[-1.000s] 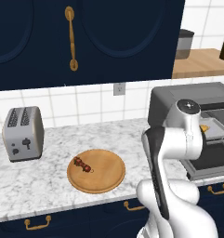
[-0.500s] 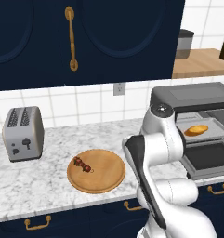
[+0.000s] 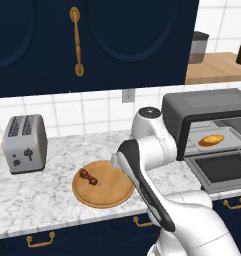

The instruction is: Pick up the kebab skewer and baguette bread, and place them inside the toaster oven. Close the toaster oven door and start by setting the timer.

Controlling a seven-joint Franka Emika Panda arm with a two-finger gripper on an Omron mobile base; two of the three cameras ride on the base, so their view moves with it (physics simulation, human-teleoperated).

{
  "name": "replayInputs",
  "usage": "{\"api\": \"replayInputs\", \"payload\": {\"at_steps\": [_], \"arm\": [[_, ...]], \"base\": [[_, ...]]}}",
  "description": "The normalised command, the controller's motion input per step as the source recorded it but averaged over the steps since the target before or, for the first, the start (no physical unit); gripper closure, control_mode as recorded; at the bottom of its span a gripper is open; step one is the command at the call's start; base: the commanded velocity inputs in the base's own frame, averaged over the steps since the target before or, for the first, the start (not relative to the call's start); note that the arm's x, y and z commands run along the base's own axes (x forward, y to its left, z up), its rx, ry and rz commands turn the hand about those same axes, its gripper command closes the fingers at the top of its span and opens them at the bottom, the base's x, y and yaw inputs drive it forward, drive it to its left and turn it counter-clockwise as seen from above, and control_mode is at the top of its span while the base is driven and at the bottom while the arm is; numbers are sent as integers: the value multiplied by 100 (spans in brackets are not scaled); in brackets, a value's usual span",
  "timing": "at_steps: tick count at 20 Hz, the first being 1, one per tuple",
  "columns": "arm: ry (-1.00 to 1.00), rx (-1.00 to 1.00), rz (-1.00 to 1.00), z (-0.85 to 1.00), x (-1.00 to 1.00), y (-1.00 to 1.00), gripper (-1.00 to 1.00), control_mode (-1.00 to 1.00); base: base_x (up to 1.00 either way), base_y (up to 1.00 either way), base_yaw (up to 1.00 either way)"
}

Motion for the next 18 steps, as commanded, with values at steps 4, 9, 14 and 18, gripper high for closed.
{"api": "replayInputs", "payload": {"at_steps": [4,9,14,18], "arm": [[3,0,8,-20,14,57,-100,-100],[2,0,7,-31,15,57,-100,-100],[0,0,9,-31,50,39,-100,-100],[0,0,11,-35,55,37,-100,-100]], "base": [[0,0,0],[0,0,0],[0,0,0],[0,0,0]]}}
